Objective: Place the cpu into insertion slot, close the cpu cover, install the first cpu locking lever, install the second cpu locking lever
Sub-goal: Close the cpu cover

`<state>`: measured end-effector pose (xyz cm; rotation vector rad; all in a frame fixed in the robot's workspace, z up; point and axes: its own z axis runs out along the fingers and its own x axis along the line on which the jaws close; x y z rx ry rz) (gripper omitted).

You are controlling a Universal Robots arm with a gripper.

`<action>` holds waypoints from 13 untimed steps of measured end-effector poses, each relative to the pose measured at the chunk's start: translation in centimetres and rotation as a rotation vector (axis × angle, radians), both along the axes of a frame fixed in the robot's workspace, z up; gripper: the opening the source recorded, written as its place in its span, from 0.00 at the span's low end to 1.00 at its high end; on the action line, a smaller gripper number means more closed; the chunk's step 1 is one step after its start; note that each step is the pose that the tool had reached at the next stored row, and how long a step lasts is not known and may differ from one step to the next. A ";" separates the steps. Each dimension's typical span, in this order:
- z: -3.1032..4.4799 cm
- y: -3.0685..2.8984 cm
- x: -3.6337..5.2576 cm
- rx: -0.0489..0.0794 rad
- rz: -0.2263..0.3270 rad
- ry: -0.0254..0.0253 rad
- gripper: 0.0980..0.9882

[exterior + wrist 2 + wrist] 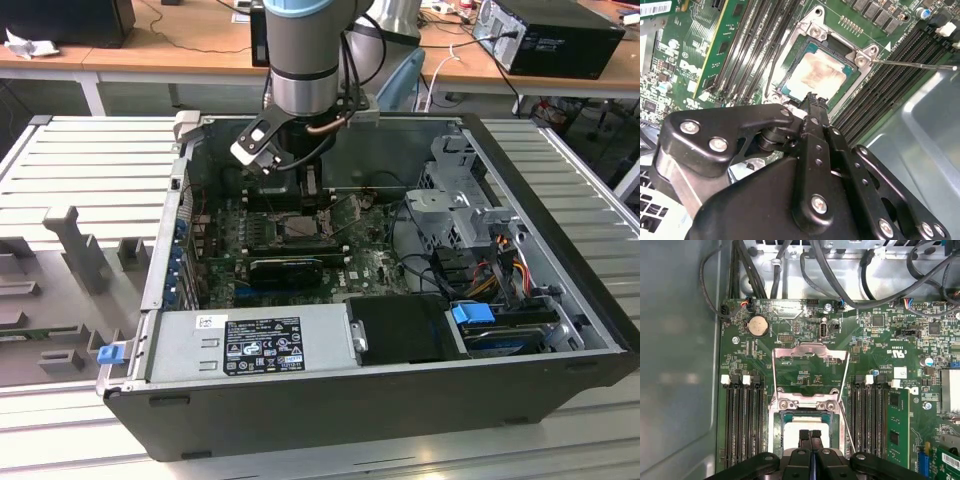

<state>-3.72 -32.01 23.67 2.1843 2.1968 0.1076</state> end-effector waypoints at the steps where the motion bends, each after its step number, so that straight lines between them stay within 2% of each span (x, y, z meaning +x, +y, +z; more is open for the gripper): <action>1: 0.02 0.00 0.07 0.000 0.000 0.0001 0.01; 7: 0.15 0.00 0.43 0.000 0.000 0.0003 0.01; 13: 0.96 0.02 0.48 0.000 0.000 0.0002 0.01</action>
